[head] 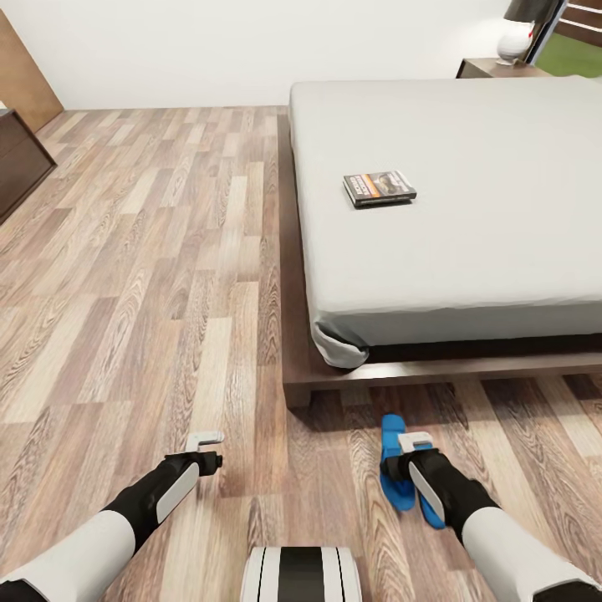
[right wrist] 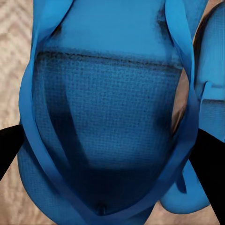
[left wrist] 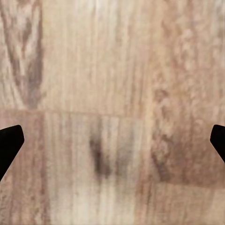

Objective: In the bedroom, move the book from the bed onto either nightstand, and place the two sandals side by side next to the bed.

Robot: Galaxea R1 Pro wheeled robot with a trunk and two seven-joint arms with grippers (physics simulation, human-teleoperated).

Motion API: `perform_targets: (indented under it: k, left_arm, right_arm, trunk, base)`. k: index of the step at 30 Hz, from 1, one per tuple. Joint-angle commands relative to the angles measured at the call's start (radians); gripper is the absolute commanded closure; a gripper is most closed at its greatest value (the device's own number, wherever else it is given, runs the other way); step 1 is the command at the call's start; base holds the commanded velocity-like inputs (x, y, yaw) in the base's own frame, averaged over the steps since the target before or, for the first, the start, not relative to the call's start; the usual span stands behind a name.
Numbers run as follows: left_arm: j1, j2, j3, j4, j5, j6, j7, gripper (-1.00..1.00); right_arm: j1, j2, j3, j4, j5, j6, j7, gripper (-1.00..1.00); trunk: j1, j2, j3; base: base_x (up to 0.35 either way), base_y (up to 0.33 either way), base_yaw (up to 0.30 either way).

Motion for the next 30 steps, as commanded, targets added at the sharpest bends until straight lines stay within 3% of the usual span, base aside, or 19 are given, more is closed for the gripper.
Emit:
perform_targets:
  k: [1,7,11,14,22,30]
  left_arm:
    - [-0.001,0.001,-0.009,-0.003,0.01,0.002,0.01,-1.0]
    - [-0.001,0.0,-0.01,-0.002,0.01,0.002,0.01,-1.0]
    - [-0.001,0.0,-0.01,-0.003,0.01,0.002,0.01,-1.0]
    - [-0.001,0.0,-0.01,-0.003,0.01,0.002,0.01,-1.0]
    - [-0.001,0.0,-0.011,-0.003,0.01,0.002,0.01,-1.0]
    - [-0.001,0.0,-0.011,-0.003,0.01,0.001,0.01,-1.0]
  right_arm:
    - [-0.01,0.0,0.008,0.02,-0.01,-0.006,-0.005,1.0]
    - [-0.032,0.001,0.008,0.057,-0.013,-0.01,-0.005,1.0]
    - [-0.087,0.001,0.008,0.18,-0.011,-0.021,-0.003,1.0]
    - [-0.098,0.001,0.008,0.21,-0.01,-0.041,-0.001,1.0]
    - [-0.103,0.002,0.011,0.228,-0.011,-0.086,0.006,1.0]
    - [-0.103,0.001,0.021,0.228,-0.01,-0.091,0.079,1.0]
  trunk:
    - [0.0,0.0,-0.001]
    - [0.0,0.0,-0.001]
    - [0.0,0.0,-0.001]
    - [0.0,0.0,-0.001]
    - [0.0,0.0,-0.001]
    - [0.0,0.0,-0.001]
  base:
    - [0.0,0.0,0.0]
    - [0.0,0.0,0.0]
    - [0.0,0.0,0.0]
    - [0.0,0.0,0.0]
    - [0.0,0.0,0.0]
    - [0.0,0.0,0.0]
